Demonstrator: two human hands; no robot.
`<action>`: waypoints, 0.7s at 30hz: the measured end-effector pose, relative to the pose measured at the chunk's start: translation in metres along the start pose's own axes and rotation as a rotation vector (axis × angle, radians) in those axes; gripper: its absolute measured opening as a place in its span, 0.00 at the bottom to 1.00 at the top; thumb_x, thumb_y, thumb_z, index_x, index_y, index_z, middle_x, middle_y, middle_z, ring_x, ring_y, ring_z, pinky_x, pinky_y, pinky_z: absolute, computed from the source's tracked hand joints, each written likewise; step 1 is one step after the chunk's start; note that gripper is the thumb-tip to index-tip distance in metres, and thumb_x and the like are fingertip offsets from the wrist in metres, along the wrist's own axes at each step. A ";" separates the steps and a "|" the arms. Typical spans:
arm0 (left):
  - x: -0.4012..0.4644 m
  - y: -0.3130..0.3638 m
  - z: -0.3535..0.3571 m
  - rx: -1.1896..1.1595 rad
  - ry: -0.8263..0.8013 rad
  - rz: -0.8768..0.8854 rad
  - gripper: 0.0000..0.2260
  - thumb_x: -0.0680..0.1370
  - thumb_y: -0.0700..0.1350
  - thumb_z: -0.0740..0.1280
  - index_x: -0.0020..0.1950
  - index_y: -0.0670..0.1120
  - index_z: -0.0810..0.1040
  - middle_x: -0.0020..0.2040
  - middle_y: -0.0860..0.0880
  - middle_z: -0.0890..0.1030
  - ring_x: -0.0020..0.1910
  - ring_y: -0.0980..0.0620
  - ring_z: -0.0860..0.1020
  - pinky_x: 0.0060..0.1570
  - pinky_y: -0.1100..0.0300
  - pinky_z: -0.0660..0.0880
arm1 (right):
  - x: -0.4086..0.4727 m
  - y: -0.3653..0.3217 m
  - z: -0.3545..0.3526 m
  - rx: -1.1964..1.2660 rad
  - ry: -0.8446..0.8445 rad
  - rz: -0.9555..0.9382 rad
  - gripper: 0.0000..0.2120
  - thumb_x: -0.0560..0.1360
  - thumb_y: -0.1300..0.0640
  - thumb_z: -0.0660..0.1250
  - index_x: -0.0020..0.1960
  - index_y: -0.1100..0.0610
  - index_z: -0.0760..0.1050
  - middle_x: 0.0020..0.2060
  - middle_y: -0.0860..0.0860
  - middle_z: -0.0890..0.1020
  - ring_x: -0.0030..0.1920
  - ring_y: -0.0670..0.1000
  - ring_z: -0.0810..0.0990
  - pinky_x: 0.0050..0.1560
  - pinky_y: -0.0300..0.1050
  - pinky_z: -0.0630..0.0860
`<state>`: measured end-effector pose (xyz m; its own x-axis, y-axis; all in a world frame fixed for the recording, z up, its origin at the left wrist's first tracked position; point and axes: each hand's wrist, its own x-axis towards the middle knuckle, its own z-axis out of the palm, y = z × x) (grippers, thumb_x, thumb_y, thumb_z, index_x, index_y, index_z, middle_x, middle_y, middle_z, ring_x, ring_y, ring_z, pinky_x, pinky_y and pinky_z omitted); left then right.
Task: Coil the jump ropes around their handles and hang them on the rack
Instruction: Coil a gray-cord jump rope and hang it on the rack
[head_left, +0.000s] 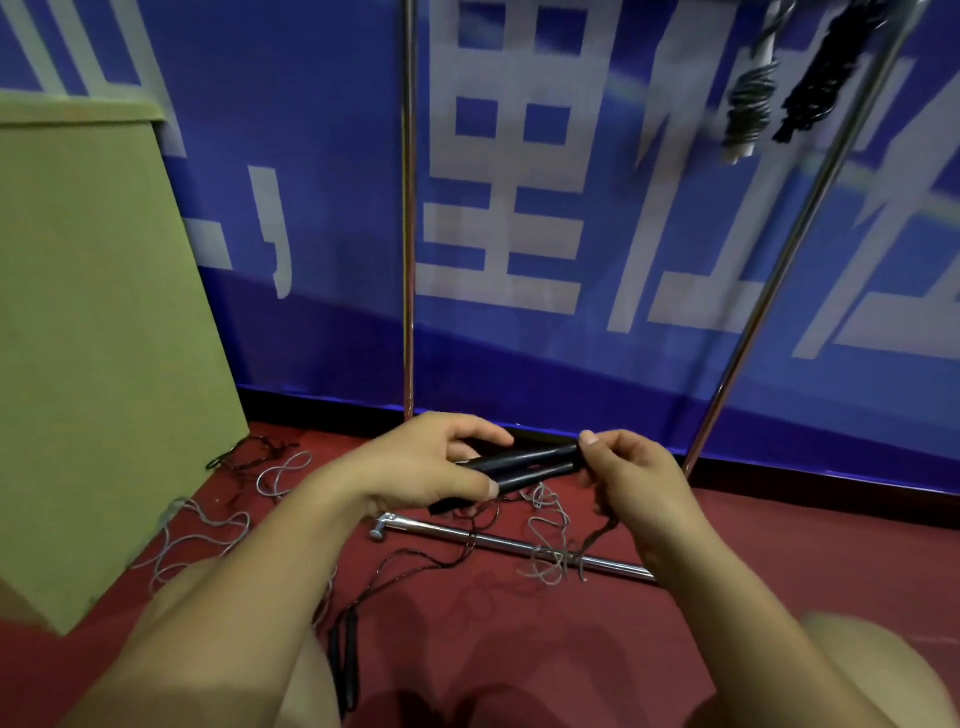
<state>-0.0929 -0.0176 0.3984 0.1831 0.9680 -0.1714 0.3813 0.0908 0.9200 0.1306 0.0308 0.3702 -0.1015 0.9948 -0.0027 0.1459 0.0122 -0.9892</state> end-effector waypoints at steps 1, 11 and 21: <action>-0.002 -0.001 0.003 -0.045 0.027 0.009 0.20 0.74 0.35 0.73 0.63 0.51 0.79 0.46 0.44 0.86 0.41 0.47 0.84 0.43 0.58 0.80 | -0.003 0.001 -0.002 -0.010 -0.002 0.005 0.12 0.80 0.53 0.66 0.41 0.58 0.77 0.29 0.52 0.81 0.28 0.51 0.69 0.35 0.48 0.68; -0.015 -0.015 0.023 -0.346 0.435 0.045 0.12 0.73 0.32 0.73 0.52 0.45 0.83 0.33 0.45 0.81 0.29 0.52 0.77 0.30 0.64 0.75 | -0.018 -0.005 0.006 0.102 -0.157 0.125 0.09 0.82 0.56 0.60 0.51 0.57 0.79 0.34 0.56 0.81 0.23 0.46 0.62 0.28 0.41 0.63; -0.005 -0.024 0.037 -1.000 0.582 0.075 0.14 0.75 0.32 0.70 0.56 0.46 0.74 0.38 0.46 0.80 0.32 0.52 0.78 0.33 0.62 0.80 | -0.024 0.010 0.029 0.323 -0.105 0.203 0.10 0.82 0.59 0.60 0.51 0.62 0.77 0.36 0.57 0.83 0.25 0.46 0.58 0.26 0.39 0.58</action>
<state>-0.0690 -0.0336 0.3642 -0.3692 0.9163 -0.1551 -0.5466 -0.0791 0.8337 0.1056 0.0039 0.3560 -0.2048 0.9578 -0.2016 -0.1421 -0.2329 -0.9621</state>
